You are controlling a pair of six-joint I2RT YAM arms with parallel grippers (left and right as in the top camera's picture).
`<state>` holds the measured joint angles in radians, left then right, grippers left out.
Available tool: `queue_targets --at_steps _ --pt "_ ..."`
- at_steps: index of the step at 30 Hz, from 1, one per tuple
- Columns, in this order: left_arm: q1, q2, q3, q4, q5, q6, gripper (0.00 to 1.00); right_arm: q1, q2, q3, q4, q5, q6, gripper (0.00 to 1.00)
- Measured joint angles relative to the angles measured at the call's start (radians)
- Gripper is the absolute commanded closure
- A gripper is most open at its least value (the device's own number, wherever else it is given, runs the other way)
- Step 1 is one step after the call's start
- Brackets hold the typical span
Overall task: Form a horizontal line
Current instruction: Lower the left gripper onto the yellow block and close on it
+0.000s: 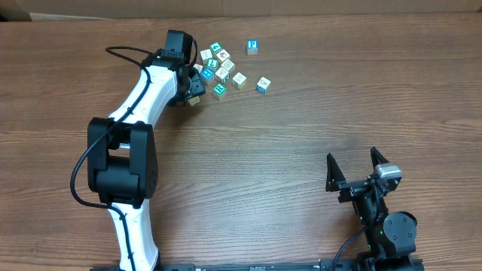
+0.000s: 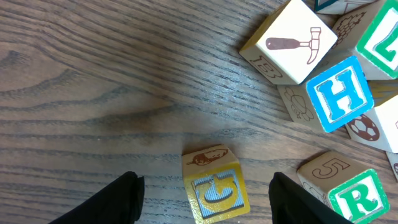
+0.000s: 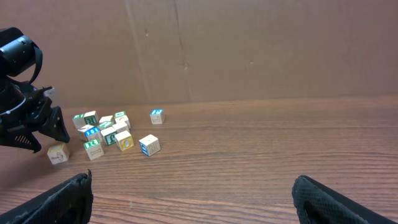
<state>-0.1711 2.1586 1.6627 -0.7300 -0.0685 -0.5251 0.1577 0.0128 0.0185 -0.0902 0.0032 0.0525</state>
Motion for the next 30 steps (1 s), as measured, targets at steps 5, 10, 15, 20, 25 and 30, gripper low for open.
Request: queue_targets --at_steps 5,10,15,20,25,30 --pt "-0.006 0.0 -0.014 0.026 0.0 0.0 0.42 0.0 0.0 0.0 0.0 0.0 0.0 0.0" --pt "-0.013 0.0 -0.051 0.069 0.0 -0.001 0.42 0.0 0.0 0.0 0.0 0.0 0.0 0.0" --pt "-0.013 0.0 -0.07 0.093 0.0 -0.001 0.47 0.0 0.0 0.0 0.001 0.0 0.0 0.0" --pt "-0.013 0.0 -0.071 0.096 0.0 -0.003 0.48 0.0 0.0 0.0 0.0 0.0 0.0 0.0" --pt "-0.024 0.0 -0.078 0.107 -0.001 -0.004 0.54 0.0 0.0 0.0 0.0 0.0 0.0 0.0" --pt "-0.031 0.002 -0.083 0.111 -0.002 -0.008 0.58 0.0 0.0 0.0 0.0 0.0 0.0 0.0"
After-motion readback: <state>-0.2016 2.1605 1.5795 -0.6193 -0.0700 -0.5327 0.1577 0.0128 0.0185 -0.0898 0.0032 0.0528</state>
